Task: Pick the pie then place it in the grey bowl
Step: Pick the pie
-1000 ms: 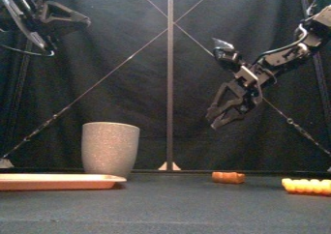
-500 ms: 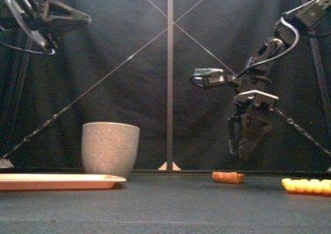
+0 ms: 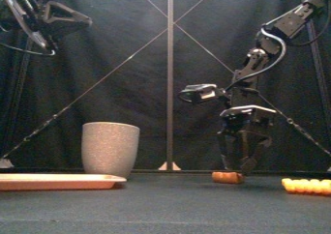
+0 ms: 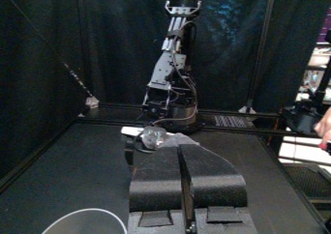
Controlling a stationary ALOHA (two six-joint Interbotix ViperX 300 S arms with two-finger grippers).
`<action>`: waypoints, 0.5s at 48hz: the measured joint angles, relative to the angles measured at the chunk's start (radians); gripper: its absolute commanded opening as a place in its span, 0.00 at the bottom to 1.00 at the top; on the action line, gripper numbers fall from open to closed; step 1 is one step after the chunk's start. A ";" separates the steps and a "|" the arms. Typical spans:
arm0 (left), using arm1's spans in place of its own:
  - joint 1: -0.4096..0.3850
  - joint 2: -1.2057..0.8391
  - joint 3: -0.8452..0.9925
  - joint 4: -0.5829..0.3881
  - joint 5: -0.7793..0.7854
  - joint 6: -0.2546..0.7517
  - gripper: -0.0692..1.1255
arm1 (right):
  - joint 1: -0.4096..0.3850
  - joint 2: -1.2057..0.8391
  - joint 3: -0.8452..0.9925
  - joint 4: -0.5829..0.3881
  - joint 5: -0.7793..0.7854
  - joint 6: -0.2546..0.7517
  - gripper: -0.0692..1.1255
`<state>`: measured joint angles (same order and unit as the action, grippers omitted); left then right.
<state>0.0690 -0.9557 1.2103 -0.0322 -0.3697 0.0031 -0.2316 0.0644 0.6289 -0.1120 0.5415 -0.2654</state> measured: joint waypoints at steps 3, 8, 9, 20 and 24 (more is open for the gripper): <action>0.000 0.000 0.000 -0.002 -0.002 0.000 0.06 | -0.008 0.018 -0.015 0.018 0.002 -0.031 0.95; 0.002 0.000 0.002 -0.002 -0.003 0.000 0.06 | -0.025 0.046 -0.034 0.037 0.005 -0.067 0.94; 0.002 0.000 0.000 0.000 -0.005 0.000 0.06 | -0.029 0.052 -0.037 0.040 0.006 -0.071 0.94; 0.000 0.000 0.000 0.000 -0.003 0.000 0.06 | -0.052 0.080 -0.052 0.049 0.011 -0.071 0.91; 0.002 0.000 0.002 0.000 -0.005 -0.002 0.06 | -0.052 0.080 -0.052 0.055 0.011 -0.069 0.85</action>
<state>0.0706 -0.9557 1.2118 -0.0322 -0.3743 0.0015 -0.2838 0.1442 0.5768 -0.0568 0.5522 -0.3344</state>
